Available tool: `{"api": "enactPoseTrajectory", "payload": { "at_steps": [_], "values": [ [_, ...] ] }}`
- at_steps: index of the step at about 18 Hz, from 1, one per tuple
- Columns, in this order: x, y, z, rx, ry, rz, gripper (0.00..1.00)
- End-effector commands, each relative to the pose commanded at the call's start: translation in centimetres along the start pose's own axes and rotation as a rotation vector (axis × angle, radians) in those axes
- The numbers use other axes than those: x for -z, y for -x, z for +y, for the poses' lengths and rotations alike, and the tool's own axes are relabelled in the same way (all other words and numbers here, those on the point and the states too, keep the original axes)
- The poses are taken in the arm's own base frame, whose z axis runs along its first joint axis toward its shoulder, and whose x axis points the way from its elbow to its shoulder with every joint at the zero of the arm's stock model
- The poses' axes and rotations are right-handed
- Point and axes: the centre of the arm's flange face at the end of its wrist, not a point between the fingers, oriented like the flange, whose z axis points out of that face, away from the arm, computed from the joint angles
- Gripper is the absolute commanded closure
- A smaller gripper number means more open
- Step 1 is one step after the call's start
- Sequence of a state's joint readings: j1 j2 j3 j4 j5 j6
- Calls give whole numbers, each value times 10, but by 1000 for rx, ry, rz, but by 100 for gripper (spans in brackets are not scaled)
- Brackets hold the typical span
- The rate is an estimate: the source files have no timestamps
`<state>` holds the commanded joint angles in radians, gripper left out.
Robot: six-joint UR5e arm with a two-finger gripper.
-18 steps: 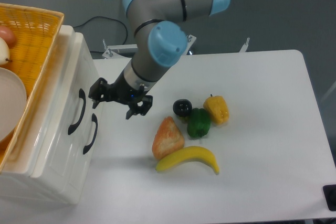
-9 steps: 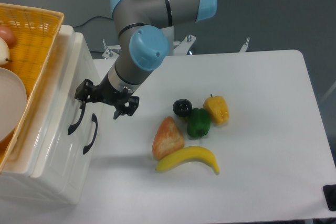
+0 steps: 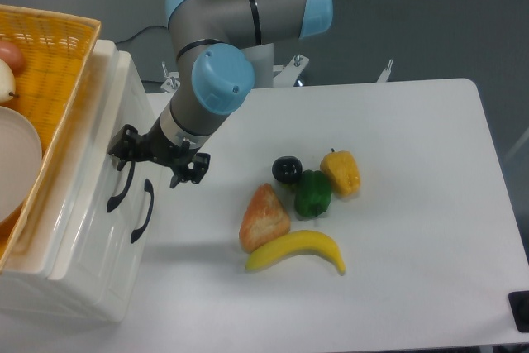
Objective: Slide the top white drawer open
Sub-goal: 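Lower the gripper onto the upper drawer handle and close on it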
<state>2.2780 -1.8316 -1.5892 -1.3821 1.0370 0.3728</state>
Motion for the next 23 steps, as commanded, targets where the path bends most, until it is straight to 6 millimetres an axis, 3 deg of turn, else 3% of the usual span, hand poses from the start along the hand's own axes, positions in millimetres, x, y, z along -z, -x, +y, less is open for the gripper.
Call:
{"api": "enactPoseTrajectory", "payload": {
  "at_steps": [23],
  "values": [
    [3, -4, -4, -53, -12, -83, 21]
  ]
}}
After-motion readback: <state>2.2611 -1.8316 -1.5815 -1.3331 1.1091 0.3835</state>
